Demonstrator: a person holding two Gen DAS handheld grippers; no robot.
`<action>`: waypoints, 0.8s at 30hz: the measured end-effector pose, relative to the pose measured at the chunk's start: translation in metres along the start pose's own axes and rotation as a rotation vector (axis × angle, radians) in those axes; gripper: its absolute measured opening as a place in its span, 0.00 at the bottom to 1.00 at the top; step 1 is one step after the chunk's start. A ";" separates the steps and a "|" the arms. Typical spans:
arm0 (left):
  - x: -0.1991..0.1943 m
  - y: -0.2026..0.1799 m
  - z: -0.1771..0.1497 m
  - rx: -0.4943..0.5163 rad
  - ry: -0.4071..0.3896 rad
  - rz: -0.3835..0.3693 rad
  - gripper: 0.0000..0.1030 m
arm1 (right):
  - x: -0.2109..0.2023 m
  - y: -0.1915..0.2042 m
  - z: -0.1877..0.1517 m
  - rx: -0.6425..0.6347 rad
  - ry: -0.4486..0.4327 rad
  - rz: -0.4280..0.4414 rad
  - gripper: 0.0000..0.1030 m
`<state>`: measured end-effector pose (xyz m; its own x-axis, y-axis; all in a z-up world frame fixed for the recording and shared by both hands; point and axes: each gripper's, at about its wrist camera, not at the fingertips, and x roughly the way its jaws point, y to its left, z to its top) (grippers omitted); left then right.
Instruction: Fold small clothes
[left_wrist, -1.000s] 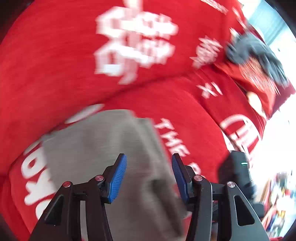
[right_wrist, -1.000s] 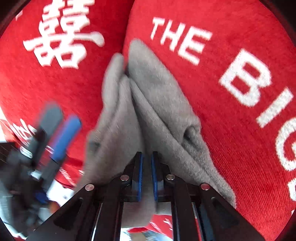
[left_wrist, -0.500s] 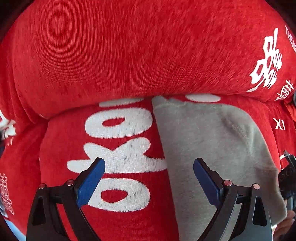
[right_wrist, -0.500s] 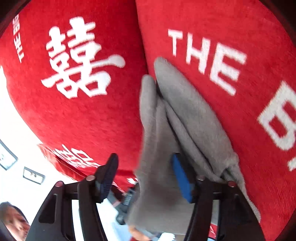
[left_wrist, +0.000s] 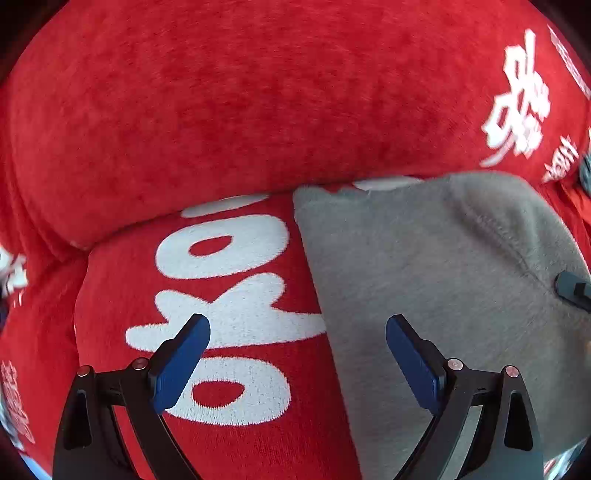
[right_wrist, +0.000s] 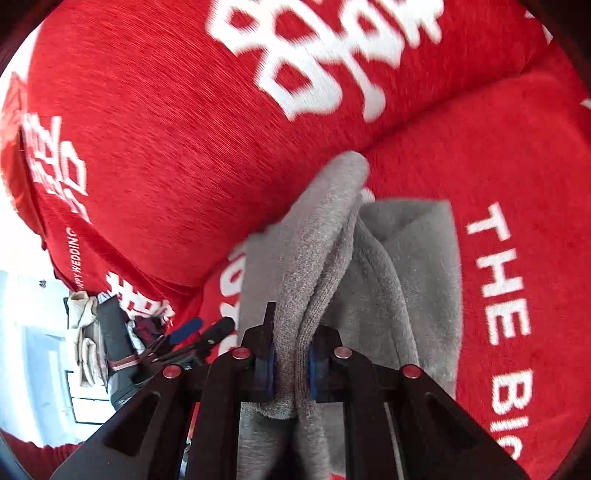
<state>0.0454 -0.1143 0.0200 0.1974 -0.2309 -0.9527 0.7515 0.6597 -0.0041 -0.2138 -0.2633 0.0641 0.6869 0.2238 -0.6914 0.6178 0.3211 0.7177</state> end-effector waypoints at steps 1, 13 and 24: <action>0.003 -0.005 0.000 0.024 0.011 0.007 0.94 | -0.001 -0.012 -0.004 0.031 -0.002 -0.016 0.14; 0.003 -0.004 -0.007 0.076 0.063 0.024 0.94 | -0.004 -0.057 -0.018 0.131 0.022 -0.212 0.28; -0.040 -0.027 -0.030 0.116 0.108 -0.319 0.79 | -0.046 -0.007 -0.055 -0.083 0.104 -0.250 0.22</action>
<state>-0.0020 -0.1013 0.0495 -0.1218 -0.3309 -0.9358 0.8325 0.4793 -0.2779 -0.2707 -0.2249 0.0864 0.4716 0.2197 -0.8540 0.7267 0.4517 0.5175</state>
